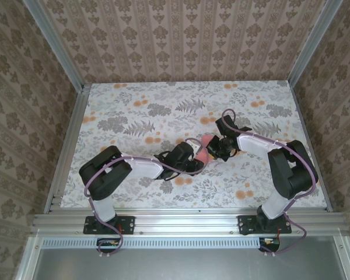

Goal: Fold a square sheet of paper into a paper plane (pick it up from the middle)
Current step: Fourth fold the wing at the center of the table.

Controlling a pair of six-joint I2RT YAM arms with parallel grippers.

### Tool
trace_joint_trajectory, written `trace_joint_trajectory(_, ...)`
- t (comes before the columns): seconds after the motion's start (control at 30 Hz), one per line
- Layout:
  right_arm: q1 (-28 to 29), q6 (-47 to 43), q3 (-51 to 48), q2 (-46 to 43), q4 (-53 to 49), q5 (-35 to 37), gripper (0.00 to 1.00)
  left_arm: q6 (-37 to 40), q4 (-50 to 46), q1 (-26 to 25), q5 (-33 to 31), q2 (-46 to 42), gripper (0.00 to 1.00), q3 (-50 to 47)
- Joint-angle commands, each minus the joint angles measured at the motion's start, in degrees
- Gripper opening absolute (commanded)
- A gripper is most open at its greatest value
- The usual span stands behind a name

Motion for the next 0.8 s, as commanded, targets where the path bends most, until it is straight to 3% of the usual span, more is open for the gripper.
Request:
trace_joint_trajectory(0.0, -0.30, 2.63, 0.70, 0.55, -1.00, -0.75, 0.00, 3.05, -2.32, -1.10, -3.76, 1.12, 0.42, 2.83)
trace_joint_trajectory(0.33, -1.06, 4.53, -0.02, 0.67, 0.33, -2.48, 0.00, 4.55, -3.46, -2.08, -4.67, 2.94, 0.41, 4.38)
trace_joint_trajectory(0.63, -1.51, 6.03, -0.76, 0.59, 2.26, -5.12, 0.02, 4.30, -4.67, -2.11, -5.53, 4.14, 0.31, 5.48)
trace_joint_trajectory(0.77, -1.93, 5.00, -0.73, 0.25, 2.10, -5.49, 0.15, 4.00, -4.88, -1.98, -5.34, 4.18, 0.23, 5.53)
